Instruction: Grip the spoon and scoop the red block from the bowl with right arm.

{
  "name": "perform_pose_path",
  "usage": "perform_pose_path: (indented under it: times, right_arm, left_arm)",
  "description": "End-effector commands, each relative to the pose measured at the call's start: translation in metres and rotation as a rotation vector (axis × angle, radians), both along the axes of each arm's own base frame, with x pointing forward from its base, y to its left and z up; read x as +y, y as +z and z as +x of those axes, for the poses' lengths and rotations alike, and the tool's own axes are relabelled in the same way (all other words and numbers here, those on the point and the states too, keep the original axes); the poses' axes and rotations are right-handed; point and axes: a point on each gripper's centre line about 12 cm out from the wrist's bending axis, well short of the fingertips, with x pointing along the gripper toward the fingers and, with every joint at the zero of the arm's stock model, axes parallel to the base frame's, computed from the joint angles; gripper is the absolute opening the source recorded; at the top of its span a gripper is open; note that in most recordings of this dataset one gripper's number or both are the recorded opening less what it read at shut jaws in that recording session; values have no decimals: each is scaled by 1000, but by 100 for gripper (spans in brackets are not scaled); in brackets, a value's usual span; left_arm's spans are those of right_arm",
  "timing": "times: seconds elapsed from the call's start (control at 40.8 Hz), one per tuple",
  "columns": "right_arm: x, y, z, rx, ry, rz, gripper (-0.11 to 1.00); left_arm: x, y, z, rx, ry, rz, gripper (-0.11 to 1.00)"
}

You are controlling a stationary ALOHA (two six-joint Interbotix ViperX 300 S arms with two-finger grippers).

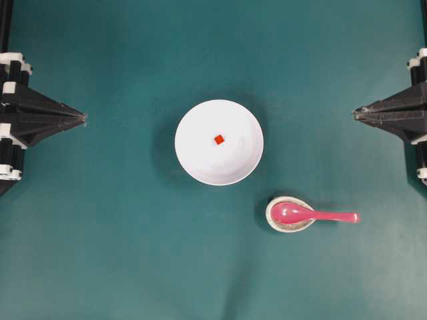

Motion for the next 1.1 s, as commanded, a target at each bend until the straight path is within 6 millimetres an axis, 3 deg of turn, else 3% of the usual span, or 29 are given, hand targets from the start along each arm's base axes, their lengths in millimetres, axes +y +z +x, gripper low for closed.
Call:
perform_pose_path:
  times: [0.0,0.196,0.637,0.686,0.857,0.906,1.078]
  right_arm:
    - [3,11,2,-26,15,5,0]
    - [5,10,8,78,25,19,0]
    - [5,14,9,68,24,100,1]
    - [4,14,10,73,24,125,7]
    - [4,2,14,125,19,210,47]
    - [6,-5,16,159,21,231,54]
    - [25,-42,25,289,85,274,54]
  left_arm:
    - [-1,7,4,23,-8,0,0]
    - [-2,7,4,78,-12,-4,0]
    - [-2,6,4,86,-12,-4,0]
    - [-2,5,4,87,-12,-3,0]
    - [-3,5,4,87,-14,-4,0]
    - [-2,5,4,89,-12,-3,0]
    - [-2,4,5,94,-12,-4,0]
